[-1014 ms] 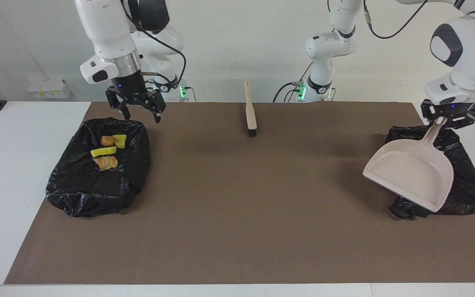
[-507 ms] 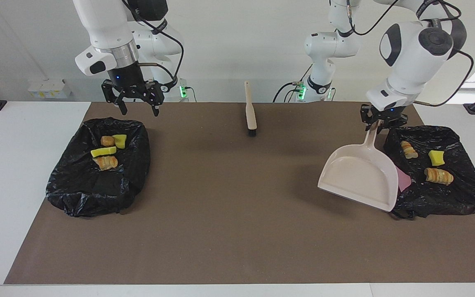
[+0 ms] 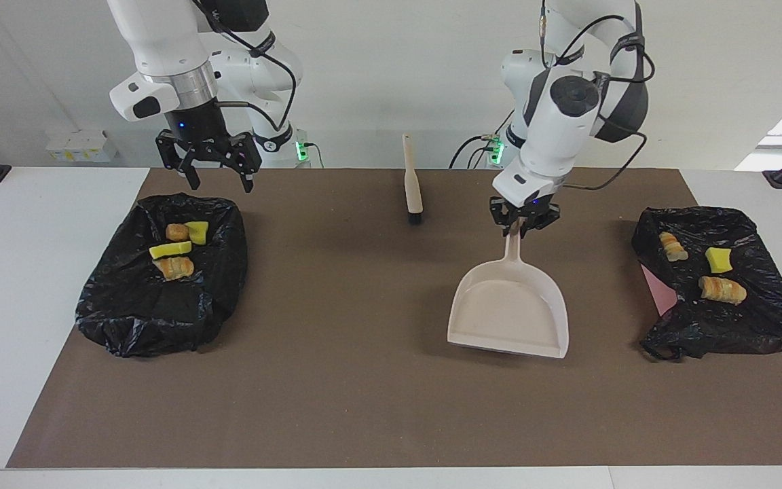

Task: Sweep and dump trash in bin
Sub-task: 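Lower the dustpan onto the mat and open the left gripper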

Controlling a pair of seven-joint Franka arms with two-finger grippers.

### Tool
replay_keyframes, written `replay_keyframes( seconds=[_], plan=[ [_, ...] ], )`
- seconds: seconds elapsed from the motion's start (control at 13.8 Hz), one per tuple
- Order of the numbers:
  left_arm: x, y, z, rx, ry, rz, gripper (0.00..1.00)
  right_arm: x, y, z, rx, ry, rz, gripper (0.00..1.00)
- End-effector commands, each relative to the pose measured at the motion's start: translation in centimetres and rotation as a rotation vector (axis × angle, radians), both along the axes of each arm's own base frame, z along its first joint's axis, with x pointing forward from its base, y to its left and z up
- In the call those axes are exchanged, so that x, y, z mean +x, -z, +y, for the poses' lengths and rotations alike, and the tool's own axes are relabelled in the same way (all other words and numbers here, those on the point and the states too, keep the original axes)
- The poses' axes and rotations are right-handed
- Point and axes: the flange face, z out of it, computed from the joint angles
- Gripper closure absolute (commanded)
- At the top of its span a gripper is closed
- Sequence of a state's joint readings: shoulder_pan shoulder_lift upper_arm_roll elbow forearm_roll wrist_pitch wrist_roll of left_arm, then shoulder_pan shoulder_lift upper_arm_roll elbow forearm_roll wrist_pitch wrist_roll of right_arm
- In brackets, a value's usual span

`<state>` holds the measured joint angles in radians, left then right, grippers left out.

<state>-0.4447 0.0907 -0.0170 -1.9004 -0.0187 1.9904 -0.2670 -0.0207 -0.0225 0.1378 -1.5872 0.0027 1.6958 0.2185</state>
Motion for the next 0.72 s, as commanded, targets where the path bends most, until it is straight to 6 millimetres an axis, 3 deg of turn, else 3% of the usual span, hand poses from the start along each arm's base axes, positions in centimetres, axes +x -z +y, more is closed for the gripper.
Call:
replay_keyframes(
  seconds=[0.0, 0.36, 0.43, 0.51, 0.58, 0.65],
  plan=[
    [-0.5, 4.1, -5.3, -0.025, -0.041, -0.024, 1.00, -0.1, -0.9, -1.9, -0.017, -0.033, 0.013, 0.00],
    [-4.4, 8.6, -13.8, -0.055, -0.089, -0.022, 1.00, -1.3, -1.0, -2.7, -0.026, -0.020, 0.066, 0.00],
    [-4.7, 8.9, -14.5, -0.061, -0.109, -0.028, 0.79, -1.3, -0.9, -2.8, -0.026, -0.020, 0.071, 0.00],
    [-4.5, 8.9, -14.4, -0.062, -0.114, -0.030, 0.18, -1.4, -0.9, -3.6, -0.016, -0.007, 0.081, 0.00],
    [-4.4, 8.8, -14.2, -0.056, -0.115, -0.024, 0.00, -1.4, -0.7, -4.1, -0.009, 0.001, 0.087, 0.00],
    [-4.2, 8.4, -13.8, -0.057, -0.120, -0.026, 0.00, -1.3, -0.5, -4.1, -0.009, 0.001, 0.092, 0.00]
  ],
)
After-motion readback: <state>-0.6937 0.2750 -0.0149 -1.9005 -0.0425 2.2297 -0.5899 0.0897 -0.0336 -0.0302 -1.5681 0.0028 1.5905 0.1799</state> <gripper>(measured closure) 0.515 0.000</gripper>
